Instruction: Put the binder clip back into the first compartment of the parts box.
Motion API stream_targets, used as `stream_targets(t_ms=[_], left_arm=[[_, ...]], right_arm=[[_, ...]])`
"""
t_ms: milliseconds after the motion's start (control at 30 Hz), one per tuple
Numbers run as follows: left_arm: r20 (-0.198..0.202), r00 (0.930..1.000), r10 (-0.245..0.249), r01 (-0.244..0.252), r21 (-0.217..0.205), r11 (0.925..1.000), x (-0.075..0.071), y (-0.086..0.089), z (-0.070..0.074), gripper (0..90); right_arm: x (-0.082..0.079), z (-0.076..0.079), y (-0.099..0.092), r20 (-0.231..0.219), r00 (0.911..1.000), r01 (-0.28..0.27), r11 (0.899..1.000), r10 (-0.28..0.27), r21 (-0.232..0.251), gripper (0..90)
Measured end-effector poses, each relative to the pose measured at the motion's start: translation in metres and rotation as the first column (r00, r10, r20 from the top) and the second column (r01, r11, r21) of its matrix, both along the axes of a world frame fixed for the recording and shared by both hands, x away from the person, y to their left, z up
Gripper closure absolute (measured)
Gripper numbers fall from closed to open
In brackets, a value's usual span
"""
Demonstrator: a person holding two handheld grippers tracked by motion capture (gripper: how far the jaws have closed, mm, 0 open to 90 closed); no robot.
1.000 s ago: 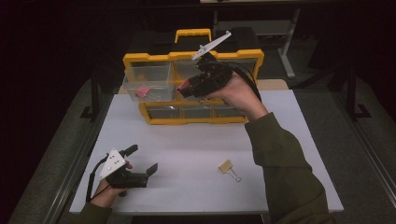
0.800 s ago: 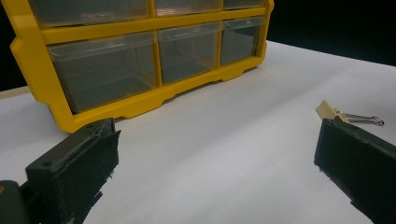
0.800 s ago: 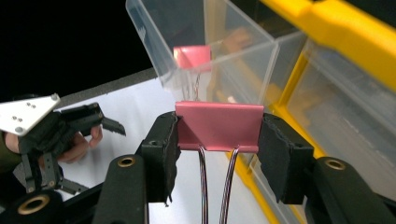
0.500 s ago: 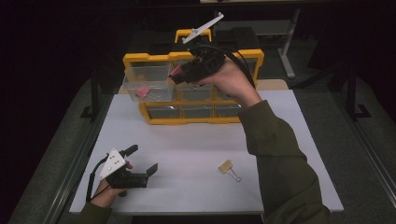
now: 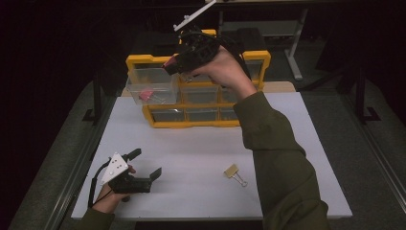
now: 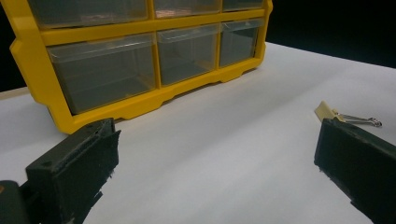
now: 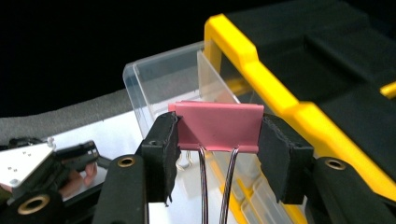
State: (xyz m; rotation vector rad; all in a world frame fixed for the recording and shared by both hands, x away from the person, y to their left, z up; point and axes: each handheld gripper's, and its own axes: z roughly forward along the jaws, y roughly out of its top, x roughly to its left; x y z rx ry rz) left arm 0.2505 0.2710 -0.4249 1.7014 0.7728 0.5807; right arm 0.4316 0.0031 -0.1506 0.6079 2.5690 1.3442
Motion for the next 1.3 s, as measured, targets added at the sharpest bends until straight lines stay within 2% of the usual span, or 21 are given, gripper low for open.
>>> stream_targets(t_ms=[333,600,667,733,800,1133,1200,1267,1300], left_arm=[[-0.006,1.0000,-0.004,0.004,0.010,0.9999,-0.001,0.001,0.001,0.0],[-0.003,1.0000,-0.005,0.005,0.010,0.9999,0.000,0.002,0.001,0.0],[-0.003,1.0000,-0.006,0.006,0.015,0.9999,0.000,0.002,0.001,0.0],[-0.005,1.0000,-0.006,0.006,0.014,0.9999,0.000,0.002,0.001,0.0],[-0.008,1.0000,-0.006,0.006,0.011,0.9999,-0.001,0.002,0.001,0.0],[-0.002,1.0000,-0.007,0.007,0.010,0.9999,0.000,0.002,0.001,0.0],[-0.003,1.0000,-0.006,0.006,0.008,0.9999,0.000,0.002,0.001,0.0],[-0.005,1.0000,-0.006,0.007,0.009,0.9999,0.000,0.002,0.002,0.0],[-0.006,1.0000,-0.007,0.007,0.007,1.0000,-0.001,0.002,0.001,0.0]], right_arm=[[0.009,0.011,0.020,-0.002,1.0000,0.000,1.000,0.000,0.009,48.9],[0.013,0.014,0.033,-0.010,0.9999,-0.004,1.000,0.005,0.024,48.9],[0.016,0.013,0.036,0.008,0.9999,-0.012,1.000,0.012,0.020,48.9],[0.016,0.012,0.040,-0.015,0.9999,-0.003,1.000,0.004,0.025,48.9],[0.018,0.009,0.043,-0.005,1.0000,-0.008,1.000,0.008,0.013,48.9],[0.020,-0.002,0.059,-0.029,0.9995,-0.013,0.999,0.011,-0.043,48.9],[0.021,-0.005,0.061,-0.023,0.9995,-0.022,0.998,0.021,-0.050,48.9],[0.021,-0.007,0.062,-0.036,0.9992,-0.021,0.998,0.019,-0.061,48.8],[0.022,-0.009,0.063,-0.023,0.9994,-0.029,0.997,0.027,-0.069,48.8]])
